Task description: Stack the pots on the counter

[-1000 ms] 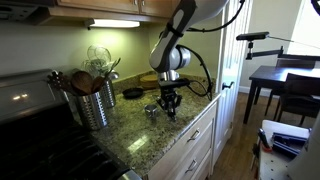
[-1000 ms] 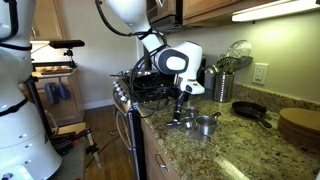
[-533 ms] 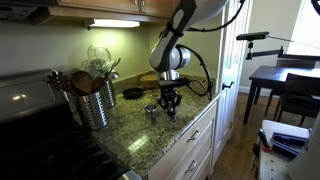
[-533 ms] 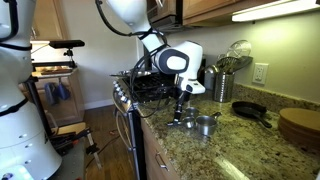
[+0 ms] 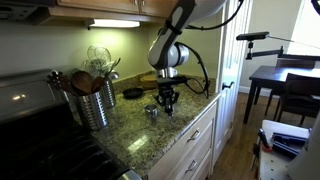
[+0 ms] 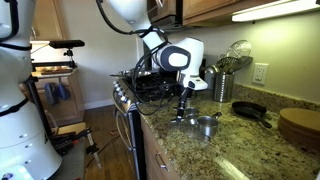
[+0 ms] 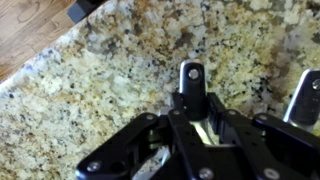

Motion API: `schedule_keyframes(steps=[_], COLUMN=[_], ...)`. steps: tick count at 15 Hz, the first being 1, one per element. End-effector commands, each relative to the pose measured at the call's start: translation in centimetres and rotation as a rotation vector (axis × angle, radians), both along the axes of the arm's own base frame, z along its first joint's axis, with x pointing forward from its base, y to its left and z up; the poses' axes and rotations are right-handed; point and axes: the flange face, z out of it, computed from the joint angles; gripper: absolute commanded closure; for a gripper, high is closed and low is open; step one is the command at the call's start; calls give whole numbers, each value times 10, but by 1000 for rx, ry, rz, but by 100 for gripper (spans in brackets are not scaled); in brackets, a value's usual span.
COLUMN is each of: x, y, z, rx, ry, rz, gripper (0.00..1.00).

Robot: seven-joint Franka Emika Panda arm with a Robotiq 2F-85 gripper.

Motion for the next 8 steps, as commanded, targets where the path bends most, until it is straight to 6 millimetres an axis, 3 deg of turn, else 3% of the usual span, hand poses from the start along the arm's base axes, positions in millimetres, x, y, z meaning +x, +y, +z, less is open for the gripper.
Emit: schedule_keyframes(steps=[1,8], x=[2,18], y=[2,8], z=[26,49], rx=[-34,-20], ry=[-32,-55], rz=[1,73], gripper=[93,93])
